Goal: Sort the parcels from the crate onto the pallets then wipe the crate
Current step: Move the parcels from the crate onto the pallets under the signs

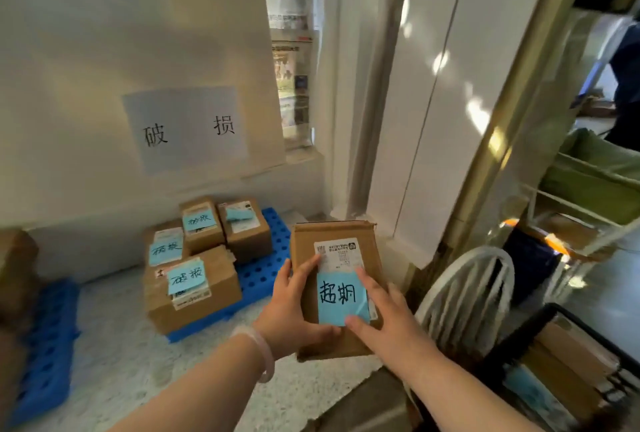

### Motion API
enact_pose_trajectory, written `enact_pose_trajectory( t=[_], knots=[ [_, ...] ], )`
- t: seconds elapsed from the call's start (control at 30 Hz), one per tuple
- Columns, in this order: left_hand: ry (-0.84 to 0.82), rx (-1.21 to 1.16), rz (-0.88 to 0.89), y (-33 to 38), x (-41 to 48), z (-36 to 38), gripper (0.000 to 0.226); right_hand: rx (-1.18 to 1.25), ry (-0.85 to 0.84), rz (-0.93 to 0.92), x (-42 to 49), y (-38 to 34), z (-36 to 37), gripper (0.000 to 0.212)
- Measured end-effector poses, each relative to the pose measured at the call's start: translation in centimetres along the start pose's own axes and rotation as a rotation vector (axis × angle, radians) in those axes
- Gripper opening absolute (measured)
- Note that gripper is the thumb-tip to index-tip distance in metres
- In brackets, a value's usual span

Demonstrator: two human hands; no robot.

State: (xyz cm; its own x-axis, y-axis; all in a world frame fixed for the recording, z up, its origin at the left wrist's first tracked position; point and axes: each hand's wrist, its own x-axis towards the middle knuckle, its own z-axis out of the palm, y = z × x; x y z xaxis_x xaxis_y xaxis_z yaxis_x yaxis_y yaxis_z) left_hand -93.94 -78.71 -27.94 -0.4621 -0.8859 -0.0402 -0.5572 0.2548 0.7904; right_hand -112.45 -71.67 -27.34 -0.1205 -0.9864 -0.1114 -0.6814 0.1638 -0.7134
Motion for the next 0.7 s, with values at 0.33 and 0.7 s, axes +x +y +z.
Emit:
enact_pose_trajectory(
  t=[0.33,0.7],
  knots=[
    [0.092,-0.018,-0.149,-10.0,-2.5,-11.5,0.107,-0.002,-0.122,-0.101,6.7,-9.4,10.9,0.079],
    [0.279,-0.05,-0.274,-15.1,-7.0,-18.2,0.108,-0.029,-0.24,-0.299,9.7,-16.3,17.4,0.076]
  ],
)
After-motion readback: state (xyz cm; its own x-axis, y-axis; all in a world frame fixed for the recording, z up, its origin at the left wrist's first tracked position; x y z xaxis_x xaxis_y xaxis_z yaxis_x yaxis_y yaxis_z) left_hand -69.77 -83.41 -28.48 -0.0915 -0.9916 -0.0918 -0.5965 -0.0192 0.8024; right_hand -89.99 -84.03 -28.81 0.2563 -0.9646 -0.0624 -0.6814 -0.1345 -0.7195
